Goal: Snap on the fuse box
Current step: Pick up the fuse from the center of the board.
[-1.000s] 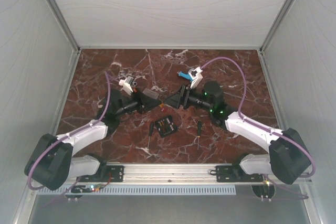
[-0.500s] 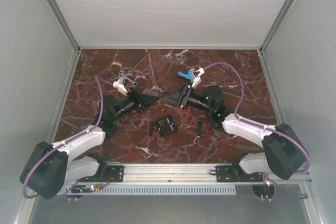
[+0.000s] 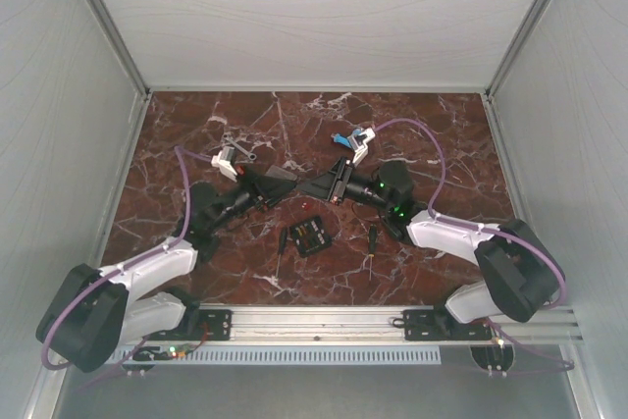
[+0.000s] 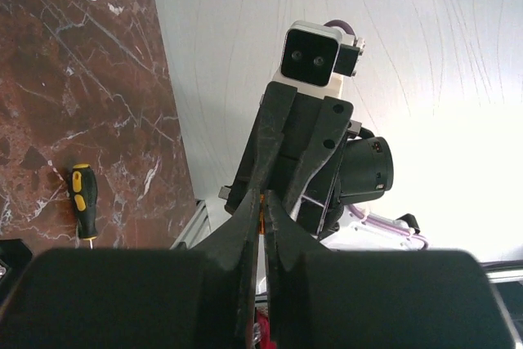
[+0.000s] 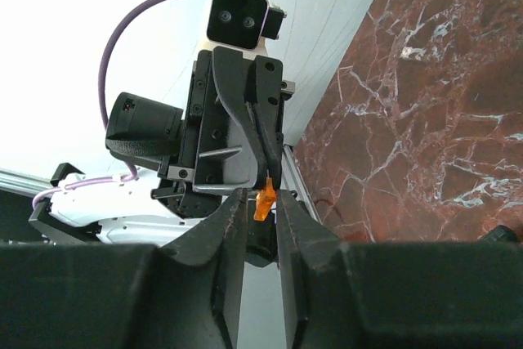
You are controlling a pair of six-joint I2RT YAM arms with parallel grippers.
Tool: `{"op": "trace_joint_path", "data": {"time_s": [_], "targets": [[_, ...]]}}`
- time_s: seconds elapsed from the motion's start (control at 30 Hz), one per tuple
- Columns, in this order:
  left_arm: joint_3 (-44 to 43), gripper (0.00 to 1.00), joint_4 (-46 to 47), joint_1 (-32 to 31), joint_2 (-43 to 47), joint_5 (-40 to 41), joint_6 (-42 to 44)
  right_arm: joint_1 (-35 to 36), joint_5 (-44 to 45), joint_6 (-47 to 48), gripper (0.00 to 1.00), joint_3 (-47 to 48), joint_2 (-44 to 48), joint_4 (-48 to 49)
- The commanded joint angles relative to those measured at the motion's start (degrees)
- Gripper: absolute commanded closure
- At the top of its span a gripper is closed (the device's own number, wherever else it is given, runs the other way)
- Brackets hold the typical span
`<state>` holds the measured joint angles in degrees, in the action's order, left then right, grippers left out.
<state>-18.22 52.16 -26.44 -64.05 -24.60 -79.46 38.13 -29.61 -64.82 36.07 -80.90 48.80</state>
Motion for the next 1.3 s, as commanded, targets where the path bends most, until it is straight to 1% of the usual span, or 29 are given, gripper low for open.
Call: {"op": "trace_joint_path", "data": {"time_s": [0.0, 0.13, 0.17, 0.33, 0.4, 0.47, 0.57, 0.6, 0.63, 0.67, 0.73, 0.83, 0.93, 1.13, 1.27], "targets": [[0.5, 1.00, 7.3, -0.4, 0.7, 1.0, -1.9, 0.3, -0.4, -0.4, 0.86, 0.8, 0.1, 4.8], [1.1, 1.00, 8.0, -0.4, 0.3, 0.7, -2.2, 0.1, -0.7, 0.4, 1.00, 0.9, 0.4, 4.0], [1.5, 0.99, 7.9, -0.4, 0.5, 0.8, -2.1, -0.2, -0.9, 0.7, 1.00, 0.9, 0.5, 3.5], [2.6, 0.81, 4.9, 0.7, 1.0, 0.5, 0.1, -2.3, -3.4, 4.3, 1.00, 1.3, 2.2, -2.8], [2.3, 0.76, 0.9, 1.8, 1.4, -0.7, 2.6, -3.2, -4.5, 7.2, 1.00, 2.3, 3.3, -8.4], [2.3, 0.72, -3.0, 3.0, 1.7, -2.0, 5.7, -3.7, -5.2, 11.5, 1.00, 4.2, 4.3, -16.6], [0.2, 0.66, -13.8, 3.8, 2.0, -2.6, 12.9, -3.8, -6.2, 19.8, 1.00, 8.9, 4.8, -29.6], [-1.1, 0.65, -19.4, 3.8, 1.8, -2.2, 15.5, -3.8, -5.9, 22.7, 1.00, 10.5, 4.6, -34.5], [-2.2, 0.64, -22.8, 3.8, 1.4, -1.8, 18.2, -3.8, -5.3, 25.1, 1.00, 12.0, 4.5, -39.4], [-3.3, 0.62, -25.5, 3.8, 0.9, -1.3, 20.5, -3.8, -4.6, 27.4, 1.00, 13.3, 4.4, -44.7], [-5.0, 0.59, -29.5, 3.8, 0.0, -0.2, 24.8, -3.8, -3.3, 31.2, 1.00, 15.6, 4.2, -51.0], [-7.5, 0.51, -33.3, 3.8, -2.6, 1.8, 29.8, -3.7, -1.4, 36.2, 1.00, 19.9, 2.5, -60.3], [-11.2, 0.47, -36.0, 3.7, -7.2, 1.9, 34.2, -3.2, 1.3, 40.4, 1.00, 23.7, 0.4, -68.1], [-16.6, 0.44, -35.6, 2.7, -17.6, -0.4, 37.1, -1.1, 8.5, 43.6, 1.00, 26.1, -1.6, -75.0], [-20.0, 0.45, -35.9, 1.3, -23.0, -1.7, 38.9, 0.9, 11.5, 44.9, 1.00, 28.9, -5.1, -79.0]]}}
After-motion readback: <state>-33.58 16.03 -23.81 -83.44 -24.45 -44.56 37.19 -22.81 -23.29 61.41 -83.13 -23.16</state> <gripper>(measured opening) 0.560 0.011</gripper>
